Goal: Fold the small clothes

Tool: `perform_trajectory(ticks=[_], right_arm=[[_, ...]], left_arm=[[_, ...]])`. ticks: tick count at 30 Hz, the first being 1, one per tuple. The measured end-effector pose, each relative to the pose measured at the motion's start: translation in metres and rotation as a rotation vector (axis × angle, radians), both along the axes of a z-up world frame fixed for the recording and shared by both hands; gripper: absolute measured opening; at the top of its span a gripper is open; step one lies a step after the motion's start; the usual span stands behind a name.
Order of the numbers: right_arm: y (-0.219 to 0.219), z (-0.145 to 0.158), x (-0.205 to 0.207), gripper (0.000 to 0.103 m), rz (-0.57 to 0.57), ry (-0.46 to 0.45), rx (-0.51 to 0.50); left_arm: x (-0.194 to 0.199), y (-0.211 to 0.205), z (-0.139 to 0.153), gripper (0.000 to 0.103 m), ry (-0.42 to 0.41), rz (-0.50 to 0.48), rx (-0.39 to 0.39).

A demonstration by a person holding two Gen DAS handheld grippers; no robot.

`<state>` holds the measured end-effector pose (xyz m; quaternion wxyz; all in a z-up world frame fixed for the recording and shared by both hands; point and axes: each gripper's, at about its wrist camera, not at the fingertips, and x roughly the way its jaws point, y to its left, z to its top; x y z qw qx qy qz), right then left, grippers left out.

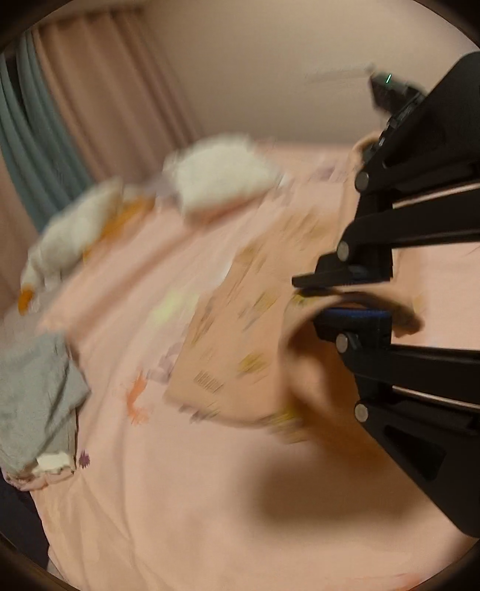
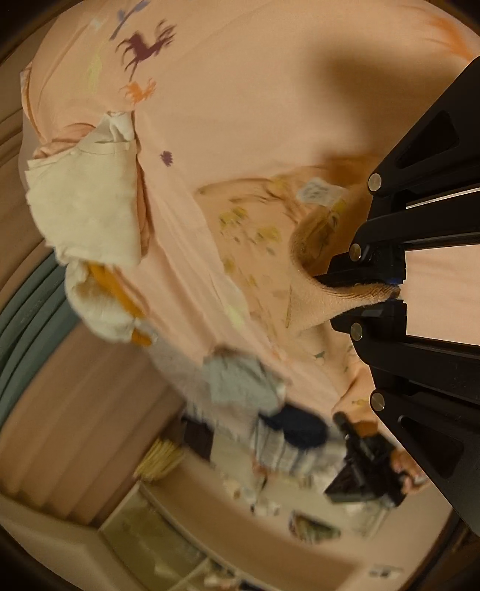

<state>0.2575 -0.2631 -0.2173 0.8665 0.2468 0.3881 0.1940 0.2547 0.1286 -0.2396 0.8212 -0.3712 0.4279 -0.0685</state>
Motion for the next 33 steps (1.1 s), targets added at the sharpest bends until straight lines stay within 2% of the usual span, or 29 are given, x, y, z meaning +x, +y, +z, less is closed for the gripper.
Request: perform_trajectory(ticks=[2,3,5,6,7,9,10,11,12,13,15,18,22,28,30,31,32,33], right_arm=[[0.002,-0.019,0.041,0.007,-0.044,0.072,-0.034],[0.001,-0.027,0.058,0.007,-0.058,0.116,-0.038],[-0.004,-0.035,0.078,0.008,-0.079,0.199,-0.044],[-0.005,-0.033,0.077,0.009,-0.059,0.206,-0.058],[-0.007,-0.028,0.069,0.013,-0.042,0.182,-0.088],[-0.009,-0.017,0.047,0.032,-0.045,0.122,-0.175],[-0.011,-0.012,0.035,0.050,-0.049,0.095,-0.203],[-0.013,-0.009,0.023,0.060,-0.047,0.086,-0.202],[-0.016,-0.008,0.020,0.060,-0.040,0.089,-0.186],[-0.021,-0.009,0.020,0.060,-0.021,0.099,-0.148],[-0.024,-0.015,0.022,0.060,0.001,0.137,-0.081],[-0.029,-0.035,0.037,0.060,-0.007,0.217,0.039],[-0.034,-0.055,0.051,0.060,-0.040,0.261,0.164],[-0.027,-0.070,0.080,0.057,-0.068,0.279,0.236],[-0.021,-0.068,0.090,0.046,-0.083,0.255,0.222],[-0.017,-0.067,0.096,0.019,-0.091,0.237,0.187],[-0.015,-0.067,0.100,0.008,-0.132,0.230,0.148],[-0.015,-0.067,0.101,0.008,-0.150,0.215,0.167]], left_arm=[[0.038,0.017,-0.025,0.013,0.075,0.091,0.056],[0.053,0.026,-0.034,0.013,0.114,0.102,0.049],[0.058,0.040,-0.040,0.013,0.170,0.103,0.004],[0.051,0.042,-0.037,0.014,0.148,0.072,-0.010],[0.044,0.040,-0.032,0.016,0.123,0.040,0.014],[0.020,0.029,-0.019,0.026,0.075,-0.021,0.138],[0.006,0.021,-0.016,0.031,0.060,-0.039,0.159],[-0.004,0.014,-0.016,0.043,0.054,-0.067,0.133],[-0.012,0.008,-0.019,0.048,0.054,-0.100,0.084],[-0.016,0.000,-0.024,0.049,0.063,-0.129,0.036],[-0.014,-0.011,-0.035,0.048,0.095,-0.140,0.019],[-0.004,-0.011,-0.051,0.049,0.109,-0.055,-0.003],[0.009,-0.002,-0.071,0.050,0.162,0.018,-0.140],[0.022,-0.009,-0.063,0.048,0.113,0.030,-0.126],[0.022,-0.011,-0.058,0.019,0.106,0.070,-0.050],[0.025,-0.013,-0.056,0.014,0.088,0.073,-0.022],[0.028,-0.013,-0.055,0.007,0.050,0.067,-0.003],[0.030,-0.014,-0.049,0.006,-0.001,0.059,0.009]])
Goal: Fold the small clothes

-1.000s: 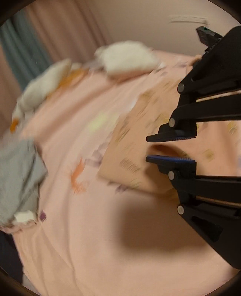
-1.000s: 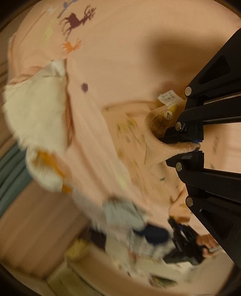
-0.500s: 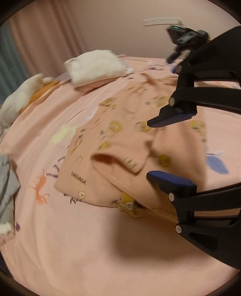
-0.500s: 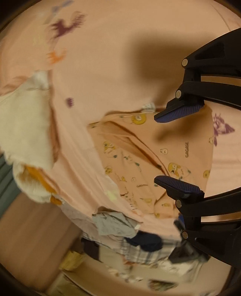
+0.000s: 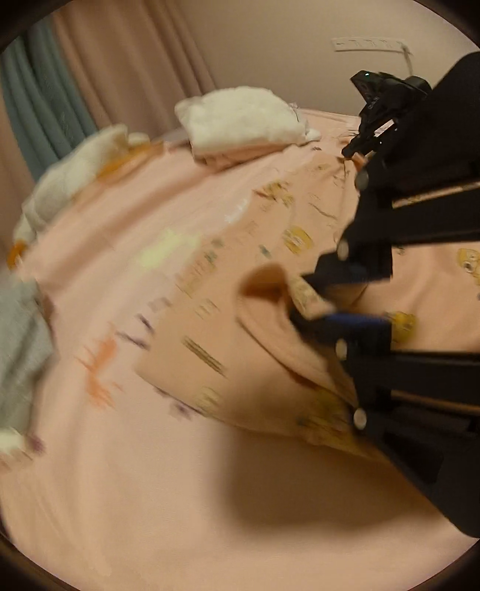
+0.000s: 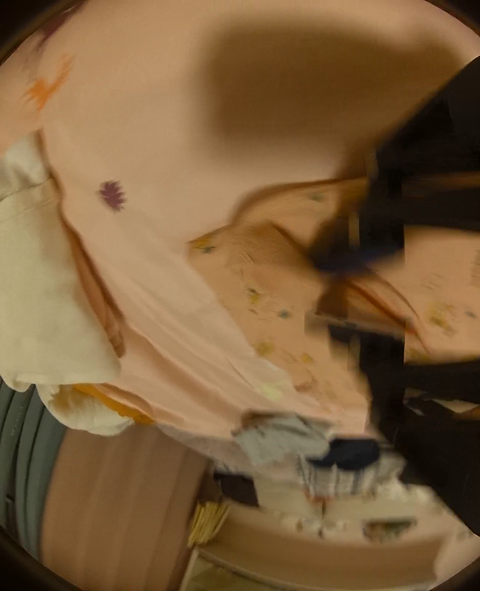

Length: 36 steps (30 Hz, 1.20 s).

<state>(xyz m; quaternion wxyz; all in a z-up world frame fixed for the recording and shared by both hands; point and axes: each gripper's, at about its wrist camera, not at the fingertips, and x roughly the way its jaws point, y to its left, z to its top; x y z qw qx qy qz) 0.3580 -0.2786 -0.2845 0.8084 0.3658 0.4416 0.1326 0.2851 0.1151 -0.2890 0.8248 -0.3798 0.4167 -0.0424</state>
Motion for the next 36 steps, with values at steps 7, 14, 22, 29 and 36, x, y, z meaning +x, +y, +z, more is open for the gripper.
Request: perform_trajectory(ticks=[7,14,22,29,36], right_arm=[[0.004,0.007,0.030,0.008,-0.026,-0.050,0.051],[0.003,0.009,0.037,0.034,0.047,0.000,-0.046],[-0.025,0.047,-0.038,0.062,0.034,-0.126,-0.114],[-0.015,0.052,-0.021,0.062,0.050,-0.183,-0.129],[0.001,0.024,-0.006,0.062,0.099,-0.190,-0.310]], left_arm=[[0.050,0.023,0.025,0.004,-0.121,0.170,0.086],[0.066,0.038,0.020,0.025,-0.029,0.100,0.041],[0.065,0.011,-0.006,0.061,0.043,-0.044,0.034],[0.082,-0.003,-0.010,0.056,0.009,-0.094,0.125],[0.085,-0.032,-0.011,0.006,0.012,-0.105,0.371]])
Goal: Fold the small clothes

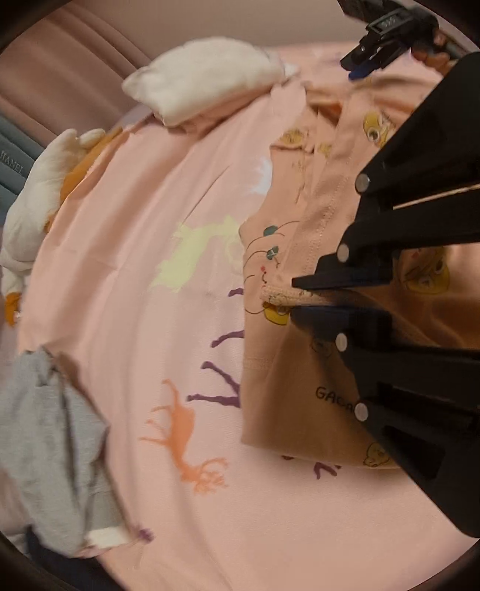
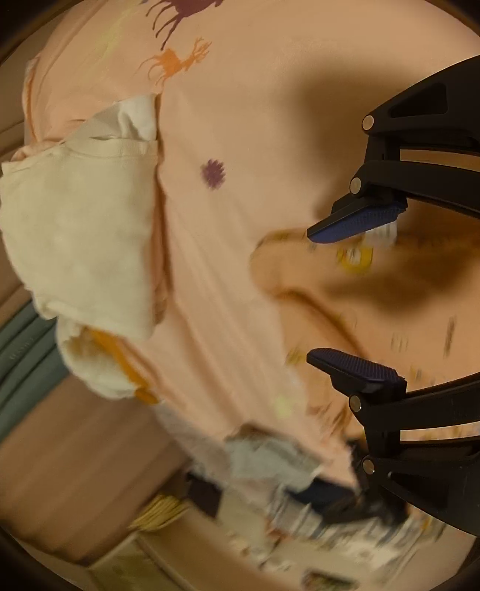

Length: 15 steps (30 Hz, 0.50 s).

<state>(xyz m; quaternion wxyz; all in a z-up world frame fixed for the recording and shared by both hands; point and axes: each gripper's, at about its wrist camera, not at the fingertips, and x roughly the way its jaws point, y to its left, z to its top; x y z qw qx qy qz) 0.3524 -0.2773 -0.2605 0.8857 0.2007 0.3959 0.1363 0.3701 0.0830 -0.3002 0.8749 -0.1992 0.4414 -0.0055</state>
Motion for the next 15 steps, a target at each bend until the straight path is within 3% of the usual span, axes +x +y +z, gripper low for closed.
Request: perform_trajectory(ticks=[3,6,10,11,13,15], right_arm=[[-0.010,-0.001,0.000,0.062,-0.015,-0.011,0.021],[-0.019,0.003,-0.004,0.062,-0.028,-0.029,0.053],[-0.022,0.005,-0.004,0.062,-0.004,-0.041,0.077],[-0.024,0.005,-0.004,0.062,-0.006,-0.040,0.081],[-0.026,0.003,-0.003,0.062,-0.009,-0.040,0.097],[-0.026,0.001,-0.001,0.062,-0.010,-0.024,0.098]], left_arm=[[-0.004,-0.002,0.020,0.005,-0.086,0.033,0.036],[0.002,0.011,0.039,0.005,-0.152,0.097,0.141],[0.016,0.047,0.028,0.007,-0.081,0.152,0.075],[0.018,0.051,0.023,0.009,-0.061,0.173,0.101],[0.020,0.056,0.018,0.005,-0.062,0.250,0.182],[0.019,0.066,0.014,0.013,-0.043,0.271,0.139]])
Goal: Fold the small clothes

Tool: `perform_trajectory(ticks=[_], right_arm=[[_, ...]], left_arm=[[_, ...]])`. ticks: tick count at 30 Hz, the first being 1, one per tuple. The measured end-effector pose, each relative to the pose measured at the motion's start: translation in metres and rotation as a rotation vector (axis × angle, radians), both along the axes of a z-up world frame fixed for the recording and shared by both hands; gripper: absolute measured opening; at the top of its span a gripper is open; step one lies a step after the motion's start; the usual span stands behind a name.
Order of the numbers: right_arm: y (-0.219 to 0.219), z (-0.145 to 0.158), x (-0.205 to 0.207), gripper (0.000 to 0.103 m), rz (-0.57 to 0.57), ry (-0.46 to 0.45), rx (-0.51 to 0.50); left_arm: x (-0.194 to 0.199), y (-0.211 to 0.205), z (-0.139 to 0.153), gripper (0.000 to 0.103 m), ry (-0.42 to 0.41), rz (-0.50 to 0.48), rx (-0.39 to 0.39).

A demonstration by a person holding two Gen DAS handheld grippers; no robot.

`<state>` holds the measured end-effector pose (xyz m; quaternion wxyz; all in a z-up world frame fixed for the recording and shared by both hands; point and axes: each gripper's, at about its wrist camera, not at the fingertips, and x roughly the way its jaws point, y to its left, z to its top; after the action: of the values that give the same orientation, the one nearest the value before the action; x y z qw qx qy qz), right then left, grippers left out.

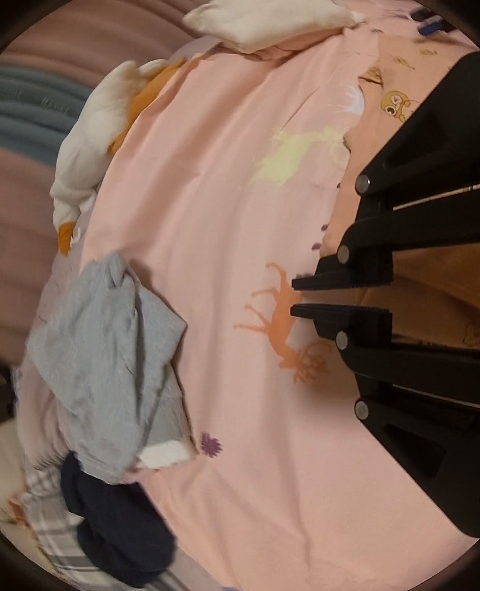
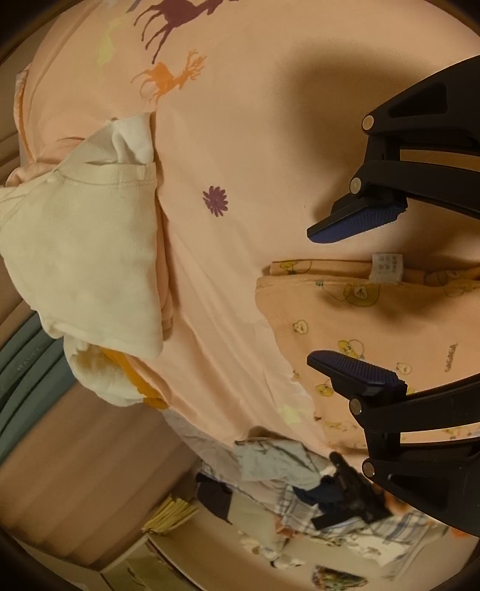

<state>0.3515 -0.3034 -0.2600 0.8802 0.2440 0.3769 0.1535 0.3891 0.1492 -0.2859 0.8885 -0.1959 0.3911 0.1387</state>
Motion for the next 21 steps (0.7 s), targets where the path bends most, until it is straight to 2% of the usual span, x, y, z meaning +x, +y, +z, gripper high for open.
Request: perform_trajectory(ticks=[2,3,4,5,6,8,10,12,14,17,19,21], right_arm=[[0.001,0.001,-0.001,0.062,0.008,-0.006,-0.005],[0.001,0.003,-0.001,0.062,0.012,-0.008,-0.005],[0.000,0.003,-0.002,0.062,0.011,-0.008,-0.001],[0.001,0.003,-0.002,0.062,0.009,-0.005,0.009],[0.001,0.002,-0.002,0.062,0.010,0.001,0.018],[0.003,-0.001,0.000,0.062,0.022,0.015,0.018],[0.006,-0.003,0.001,0.062,0.017,0.027,-0.003],[0.010,-0.005,0.002,0.062,0.012,0.035,-0.036],[0.012,-0.005,0.002,0.062,0.018,0.039,-0.046],[0.015,-0.006,0.002,0.062,0.036,0.036,-0.048],[0.016,-0.006,0.002,0.062,0.030,0.036,-0.068],[0.015,-0.008,0.003,0.062,0.025,0.046,-0.076]], left_arm=[[-0.007,0.011,0.000,0.019,0.046,-0.003,-0.129],[-0.014,0.014,0.003,0.020,0.043,-0.036,-0.203],[-0.021,0.014,0.006,0.023,0.038,-0.063,-0.239],[-0.029,0.011,0.012,0.033,0.033,-0.096,-0.254],[-0.036,0.007,0.016,0.048,0.025,-0.126,-0.248],[-0.049,-0.003,0.017,0.062,0.026,-0.179,-0.204],[-0.054,-0.017,0.005,0.059,0.076,-0.223,-0.160],[-0.054,-0.027,-0.011,0.030,0.131,-0.237,-0.148],[-0.055,-0.031,-0.017,0.027,0.101,-0.227,-0.122],[-0.058,-0.030,-0.009,0.008,0.083,-0.197,-0.058],[-0.062,-0.022,-0.003,0.007,0.058,-0.165,-0.023],[-0.063,-0.009,0.000,0.004,0.066,-0.096,0.083]])
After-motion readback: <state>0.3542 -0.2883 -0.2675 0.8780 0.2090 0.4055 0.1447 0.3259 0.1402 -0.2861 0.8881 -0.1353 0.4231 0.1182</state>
